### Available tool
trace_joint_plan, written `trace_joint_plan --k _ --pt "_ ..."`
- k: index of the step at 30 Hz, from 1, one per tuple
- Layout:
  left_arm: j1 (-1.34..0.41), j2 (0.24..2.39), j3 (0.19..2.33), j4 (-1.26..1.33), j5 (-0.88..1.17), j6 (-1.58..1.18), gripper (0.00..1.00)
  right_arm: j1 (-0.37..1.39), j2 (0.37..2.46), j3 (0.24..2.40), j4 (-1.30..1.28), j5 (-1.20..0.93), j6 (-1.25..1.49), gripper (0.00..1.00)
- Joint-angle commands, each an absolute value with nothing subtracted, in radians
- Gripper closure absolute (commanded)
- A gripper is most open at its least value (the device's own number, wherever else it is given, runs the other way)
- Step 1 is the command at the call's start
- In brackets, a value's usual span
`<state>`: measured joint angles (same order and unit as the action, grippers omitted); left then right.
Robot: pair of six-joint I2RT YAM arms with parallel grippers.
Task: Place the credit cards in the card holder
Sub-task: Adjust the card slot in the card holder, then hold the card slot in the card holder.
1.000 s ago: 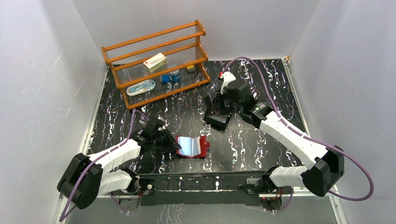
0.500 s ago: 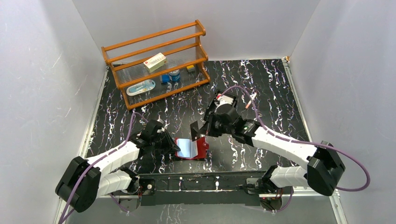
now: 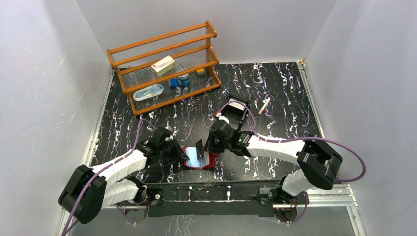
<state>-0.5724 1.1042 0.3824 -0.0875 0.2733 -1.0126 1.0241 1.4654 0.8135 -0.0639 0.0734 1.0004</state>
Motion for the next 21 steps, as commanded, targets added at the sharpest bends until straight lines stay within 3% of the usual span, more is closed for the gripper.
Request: trace_joint_plan --k 1,8,12,17,21 --pt "-0.571 1.089 0.378 -0.13 0.278 -0.987 0.91 1.03 1.428 0.795 -0.053 0.135 0.991 1.0" --pt "-0.571 1.078 0.374 -0.159 0.265 -0.982 0.86 1.031 1.37 0.66 0.086 0.073 1.01 1.0" --pt "-0.571 1.065 0.36 -0.163 0.262 -0.983 0.74 1.029 1.358 0.624 0.152 0.05 1.025 1.0" --pt "-0.572 1.058 0.351 -0.176 0.262 -0.985 0.72 1.027 1.35 0.581 0.222 0.018 1.058 1.0" --pt "-0.572 1.043 0.342 -0.186 0.256 -0.99 0.64 1.018 1.348 0.546 0.279 -0.006 1.084 1.0"
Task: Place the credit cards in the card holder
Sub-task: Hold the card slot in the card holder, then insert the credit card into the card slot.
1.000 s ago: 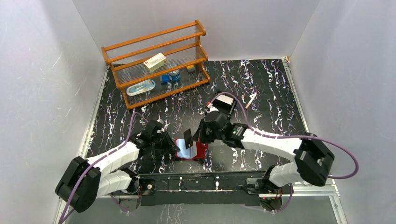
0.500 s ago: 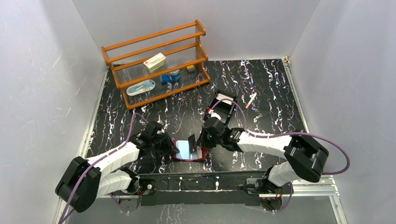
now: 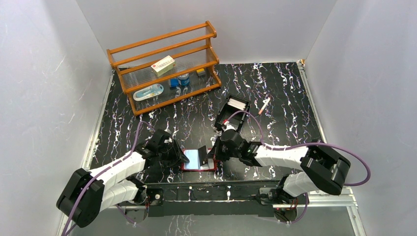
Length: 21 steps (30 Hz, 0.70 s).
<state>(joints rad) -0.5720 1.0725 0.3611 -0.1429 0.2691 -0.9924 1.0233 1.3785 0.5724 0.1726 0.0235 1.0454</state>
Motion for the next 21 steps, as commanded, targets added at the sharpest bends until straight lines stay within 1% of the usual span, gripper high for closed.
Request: trace_joint_plan --k 1,2,7,9,12,16,21 --pt "-0.571 1.039 0.341 -0.186 0.255 -0.991 0.64 1.015 1.348 0.539 0.287 -0.012 1.089 1.0" --pt "-0.571 1.036 0.341 -0.184 0.256 -0.991 0.65 1.013 1.348 0.529 0.301 -0.019 1.096 1.0" --pt "-0.571 1.037 0.339 -0.166 0.261 -0.991 0.88 1.003 1.348 0.496 0.369 -0.062 1.14 1.0" --pt "-0.571 1.049 0.339 -0.159 0.263 -0.988 0.93 1.003 1.35 0.488 0.394 -0.075 1.158 1.0" --pt "-0.572 1.063 0.338 -0.151 0.266 -0.985 0.94 1.001 1.359 0.489 0.403 -0.085 1.164 1.0" --pt "-0.571 1.069 0.338 -0.146 0.268 -0.985 0.92 1.002 1.379 0.483 0.414 -0.097 1.177 1.0" --pt "-0.571 1.068 0.335 -0.147 0.267 -0.984 0.92 1.001 1.365 0.471 0.395 -0.058 1.174 1.0"
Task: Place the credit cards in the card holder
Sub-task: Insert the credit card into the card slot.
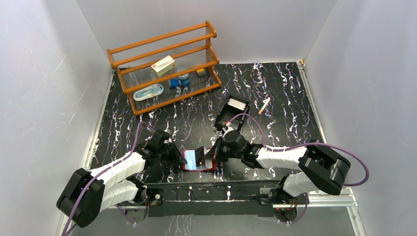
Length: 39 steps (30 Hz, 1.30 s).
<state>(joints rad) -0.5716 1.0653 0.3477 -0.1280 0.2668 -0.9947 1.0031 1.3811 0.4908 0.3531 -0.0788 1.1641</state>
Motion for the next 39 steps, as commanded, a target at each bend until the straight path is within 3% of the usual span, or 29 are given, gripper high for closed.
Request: trace_joint_plan --k 1,23,24,25,39 --pt "-0.572 1.068 0.334 -0.146 0.267 -0.984 0.92 1.0 1.363 0.47 0.387 -0.053 1.171 1.0" --pt "-0.571 1.069 0.327 -0.143 0.266 -0.997 0.88 0.994 1.363 0.434 0.404 -0.048 1.149 1.0" --pt "-0.571 1.069 0.327 -0.142 0.267 -0.997 0.88 0.994 1.37 0.429 0.423 -0.058 1.154 0.9" --pt "-0.572 1.069 0.326 -0.143 0.267 -0.998 0.88 0.994 1.375 0.425 0.448 -0.066 1.157 1.0" --pt "-0.572 1.078 0.322 -0.129 0.276 -1.0 0.86 0.994 1.43 0.413 0.498 -0.078 1.172 1.0"
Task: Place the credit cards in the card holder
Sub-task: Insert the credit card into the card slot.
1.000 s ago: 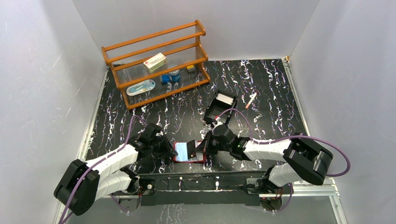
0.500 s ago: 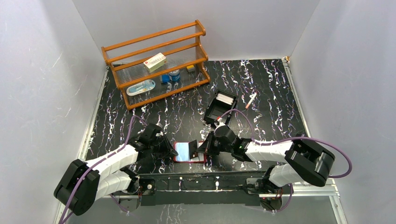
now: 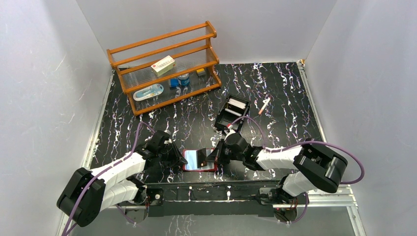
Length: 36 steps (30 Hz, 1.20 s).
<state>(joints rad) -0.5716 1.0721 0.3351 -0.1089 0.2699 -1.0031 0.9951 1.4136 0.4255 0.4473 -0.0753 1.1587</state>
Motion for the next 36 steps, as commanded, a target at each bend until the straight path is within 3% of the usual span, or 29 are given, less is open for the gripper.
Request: trace_joint_plan --k 1,5,15,28,36 --pt "-0.571 1.079 0.322 -0.128 0.276 -1.001 0.85 0.994 1.433 0.413 0.497 -0.078 1.174 1.0" --pt "-0.571 1.073 0.325 -0.124 0.289 -1.003 0.81 0.994 1.46 0.424 0.493 -0.088 1.173 1.0" --pt "-0.571 1.035 0.322 -0.098 0.309 -1.009 0.76 0.995 1.469 0.507 0.335 -0.072 1.114 0.81" --pt "-0.574 1.051 0.321 -0.016 0.367 -1.006 0.72 1.023 1.569 0.654 0.317 -0.141 1.019 0.77" --pt "-0.575 1.068 0.328 -0.001 0.384 -1.0 0.72 1.035 1.579 0.711 0.261 -0.143 0.959 0.65"
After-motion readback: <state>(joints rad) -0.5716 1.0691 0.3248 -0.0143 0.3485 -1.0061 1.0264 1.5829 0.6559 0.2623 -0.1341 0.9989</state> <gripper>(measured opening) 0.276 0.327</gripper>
